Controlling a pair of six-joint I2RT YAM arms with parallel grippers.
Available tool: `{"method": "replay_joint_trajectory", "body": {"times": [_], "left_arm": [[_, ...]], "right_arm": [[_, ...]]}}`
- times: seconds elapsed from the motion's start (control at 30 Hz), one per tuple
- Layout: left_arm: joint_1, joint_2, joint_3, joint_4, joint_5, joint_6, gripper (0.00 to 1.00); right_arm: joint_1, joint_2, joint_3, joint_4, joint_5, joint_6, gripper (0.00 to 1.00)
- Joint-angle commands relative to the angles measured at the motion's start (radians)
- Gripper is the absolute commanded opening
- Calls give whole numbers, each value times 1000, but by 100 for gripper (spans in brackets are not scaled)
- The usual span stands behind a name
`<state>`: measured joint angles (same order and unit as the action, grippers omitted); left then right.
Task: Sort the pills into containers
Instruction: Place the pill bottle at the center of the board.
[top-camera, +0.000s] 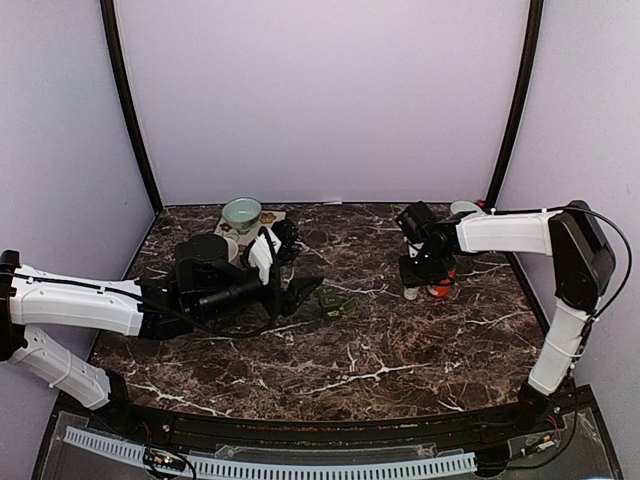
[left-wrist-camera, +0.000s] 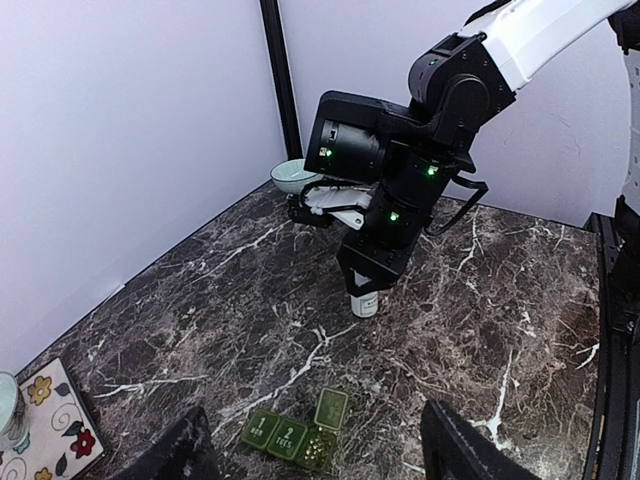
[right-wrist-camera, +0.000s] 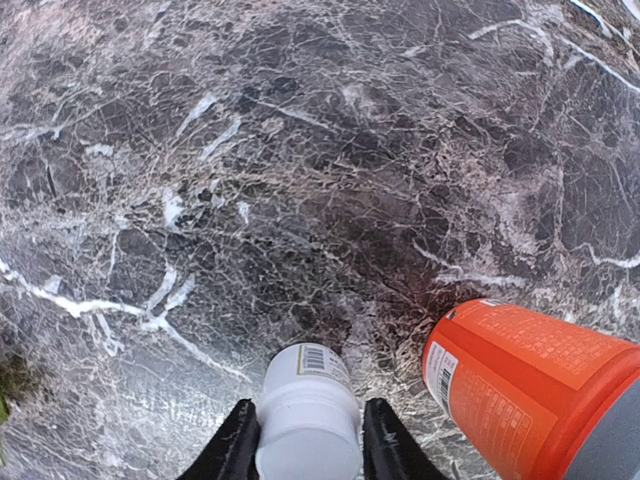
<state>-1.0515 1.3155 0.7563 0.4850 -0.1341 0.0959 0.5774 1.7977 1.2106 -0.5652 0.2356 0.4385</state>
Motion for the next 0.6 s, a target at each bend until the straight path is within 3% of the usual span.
{"method": "replay_joint_trajectory", "body": {"times": [0.0,0.57], "left_arm": [[5,-5,-2,27,14,-10,72],[15,3,3,27,20,-19,72]], "right_arm": [[-7,-4,24,-11,5,-9,39],[-6,-69,57,-37,22,-7,46]]}}
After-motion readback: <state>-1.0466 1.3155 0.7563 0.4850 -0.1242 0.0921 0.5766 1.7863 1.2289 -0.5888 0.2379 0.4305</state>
